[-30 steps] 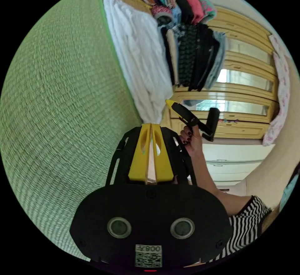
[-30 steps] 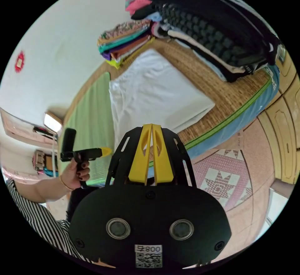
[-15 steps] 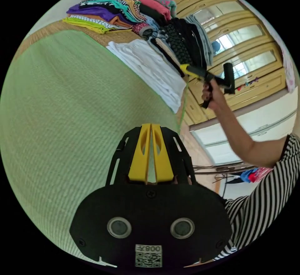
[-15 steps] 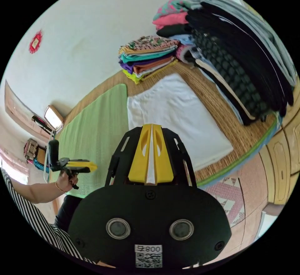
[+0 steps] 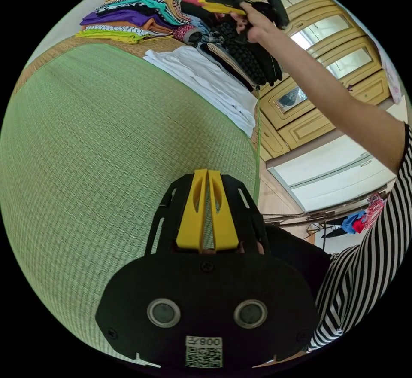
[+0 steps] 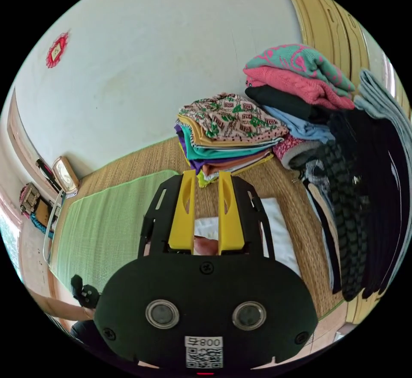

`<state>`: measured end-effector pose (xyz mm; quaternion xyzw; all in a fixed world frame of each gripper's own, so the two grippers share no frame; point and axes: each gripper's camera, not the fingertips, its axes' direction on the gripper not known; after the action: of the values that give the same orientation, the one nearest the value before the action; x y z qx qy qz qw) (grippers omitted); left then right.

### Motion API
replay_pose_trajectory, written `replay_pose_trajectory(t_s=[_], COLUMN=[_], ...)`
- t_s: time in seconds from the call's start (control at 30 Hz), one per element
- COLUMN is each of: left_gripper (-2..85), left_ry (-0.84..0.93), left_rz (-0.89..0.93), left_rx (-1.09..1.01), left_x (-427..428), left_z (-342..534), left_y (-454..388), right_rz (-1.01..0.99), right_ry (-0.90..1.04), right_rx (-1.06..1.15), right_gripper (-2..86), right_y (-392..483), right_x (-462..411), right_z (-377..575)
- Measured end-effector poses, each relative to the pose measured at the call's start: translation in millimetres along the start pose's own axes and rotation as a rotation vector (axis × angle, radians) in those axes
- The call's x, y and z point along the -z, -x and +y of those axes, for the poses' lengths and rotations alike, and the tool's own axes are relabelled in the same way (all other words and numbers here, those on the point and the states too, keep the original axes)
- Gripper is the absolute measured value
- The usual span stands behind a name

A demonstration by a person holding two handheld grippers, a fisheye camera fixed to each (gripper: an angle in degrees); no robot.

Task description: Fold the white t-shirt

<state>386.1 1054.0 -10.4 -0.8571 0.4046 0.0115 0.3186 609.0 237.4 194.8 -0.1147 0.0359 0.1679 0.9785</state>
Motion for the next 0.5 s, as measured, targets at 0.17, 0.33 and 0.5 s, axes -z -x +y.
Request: replay_pose_trajectory(t_s=[0.17, 0.33, 0.5], left_gripper=[0.3, 0.3, 0.3], left_ry=[-0.004, -0.008, -0.007], left_rz=[-0.038, -0.012, -0.050], left_rx=[-0.018, -0.009, -0.027], left_x=[6.3, 14.7, 25.7], left_z=[14.9, 30.8, 49.2], left_y=[-7.0, -4.0, -6.9], right_rz=[0.080, 0.128, 0.155], right_ry=[-0.006, -0.003, 0.051], right_rx=[0.028, 0.046, 0.044], right_gripper=[8.8, 8.7, 8.0], right_y=[20.1, 33.8, 37.7], right_x=[-28.3, -54.4, -87.9], right_z=[-28.9, -42.3, -47.4])
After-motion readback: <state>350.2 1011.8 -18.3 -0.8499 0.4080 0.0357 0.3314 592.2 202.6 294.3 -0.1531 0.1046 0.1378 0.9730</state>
